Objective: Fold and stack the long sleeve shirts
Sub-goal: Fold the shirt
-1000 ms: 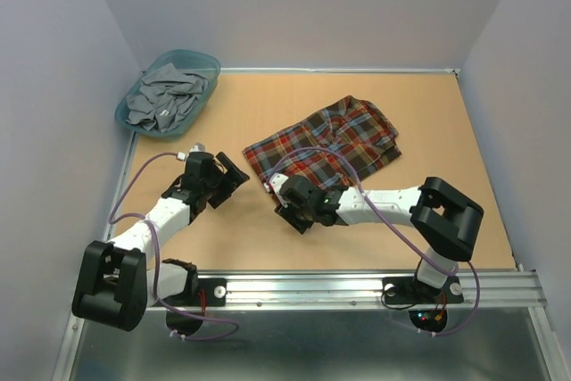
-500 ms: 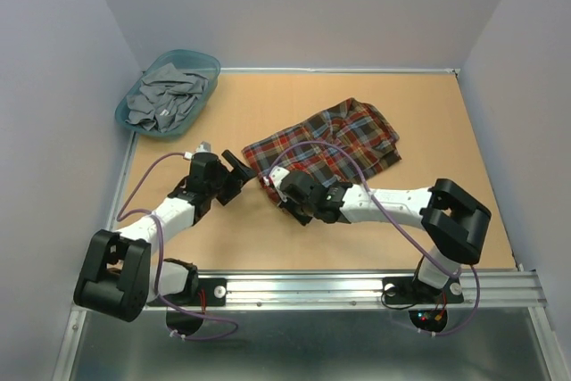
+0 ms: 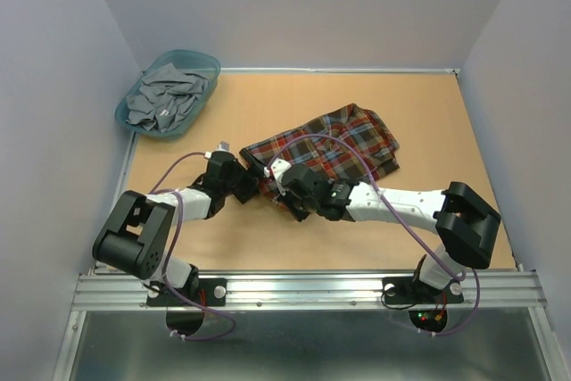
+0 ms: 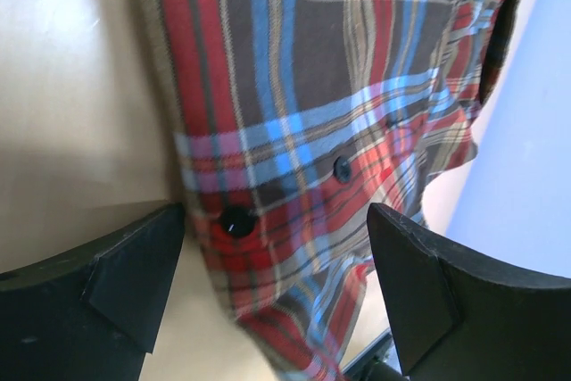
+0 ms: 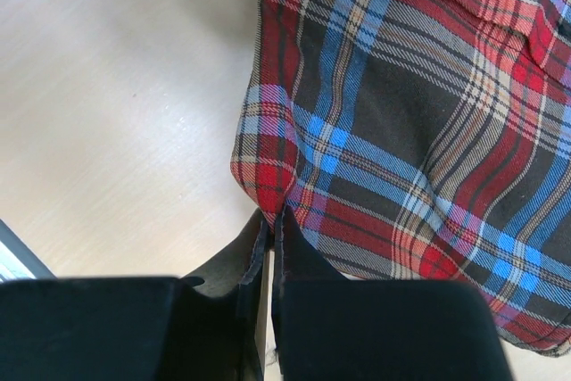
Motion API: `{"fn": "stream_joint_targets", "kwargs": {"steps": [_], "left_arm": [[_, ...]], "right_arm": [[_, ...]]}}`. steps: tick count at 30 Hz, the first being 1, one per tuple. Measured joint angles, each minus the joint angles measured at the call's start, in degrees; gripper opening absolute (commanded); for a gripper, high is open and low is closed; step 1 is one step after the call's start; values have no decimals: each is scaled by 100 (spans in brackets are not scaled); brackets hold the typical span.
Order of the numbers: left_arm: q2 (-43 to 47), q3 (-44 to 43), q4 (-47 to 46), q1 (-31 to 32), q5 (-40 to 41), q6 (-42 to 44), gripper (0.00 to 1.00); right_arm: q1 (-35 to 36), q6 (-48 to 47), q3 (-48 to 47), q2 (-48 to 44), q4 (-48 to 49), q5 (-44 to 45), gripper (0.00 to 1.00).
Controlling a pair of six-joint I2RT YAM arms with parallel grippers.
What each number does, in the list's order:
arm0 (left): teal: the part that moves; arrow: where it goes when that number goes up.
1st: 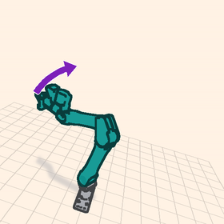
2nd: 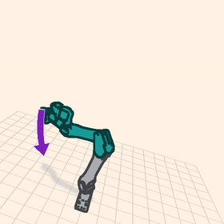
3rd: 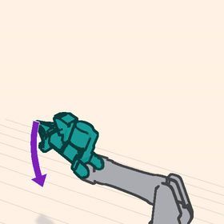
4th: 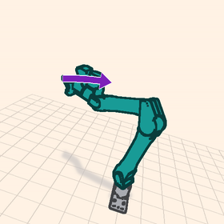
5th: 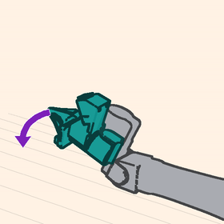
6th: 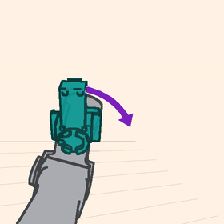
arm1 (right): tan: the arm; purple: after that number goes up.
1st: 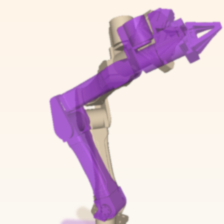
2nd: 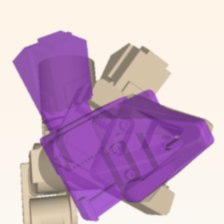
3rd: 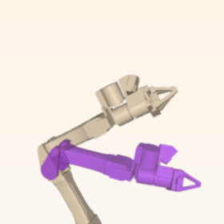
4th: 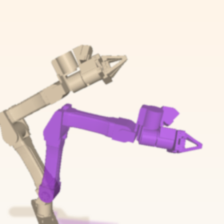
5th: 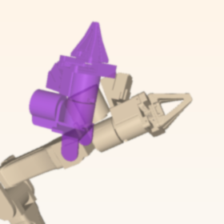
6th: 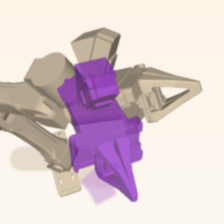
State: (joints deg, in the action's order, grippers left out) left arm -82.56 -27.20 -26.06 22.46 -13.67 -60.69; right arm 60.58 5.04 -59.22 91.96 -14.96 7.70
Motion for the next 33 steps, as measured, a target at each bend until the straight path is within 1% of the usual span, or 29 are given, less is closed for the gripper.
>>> {"fn": "stream_joint_targets", "kwargs": {"steps": [5,7,8,10,11,13,14,16,17,18,19,20,21,22,24,25,28,33], "left_arm": [[-415,-28,-643,-7,-149,-282,94],[-592,-28,-927,-4,-214,-387,88],[-627,-28,-1027,-4,-232,-415,83],[-765,-20,-1220,-4,-254,-487,75],[-837,0,-1283,-2,-262,-525,67],[-909,37,-1377,-4,-260,-562,55],[-931,59,-1368,-2,-254,-581,40],[-942,111,-1349,-4,-240,-601,30],[-938,136,-1314,-4,-227,-564,22],[-918,142,-1231,-4,-229,-542,20],[-879,146,-1141,-4,-214,-514,14],[-796,146,-1025,-4,-192,-446,13],[-678,131,-831,-2,-166,-365,6],[-566,116,-632,-2,-122,-275,5],[-173,-50,151,-2,44,20,3],[-44,-173,492,-2,138,155,3],[337,-706,1685,-4,461,612,3],[935,-1532,3346,-46,1075,1394,3]], "right_arm": [[0,85,2,-44,0,-63,1],[0,103,2,-92,0,-66,1],[0,105,2,-118,0,-66,1],[0,125,2,-168,2,-66,1],[0,129,7,-197,2,-68,0],[0,142,7,-229,2,-72,1],[0,146,7,-238,4,-76,1],[0,157,7,-240,4,-92,1],[0,166,7,-240,2,-103,1],[0,188,7,-245,4,-118,4],[0,201,7,-249,4,-133,13],[0,214,7,-258,4,-149,20],[0,240,7,-271,4,-173,26],[0,247,7,-293,4,-188,39],[2,317,7,-352,4,-192,49],[4,354,7,-391,2,-173,57],[4,428,4,-577,-4,-33,59],[-179,632,-46,-885,-81,140,58]]}}
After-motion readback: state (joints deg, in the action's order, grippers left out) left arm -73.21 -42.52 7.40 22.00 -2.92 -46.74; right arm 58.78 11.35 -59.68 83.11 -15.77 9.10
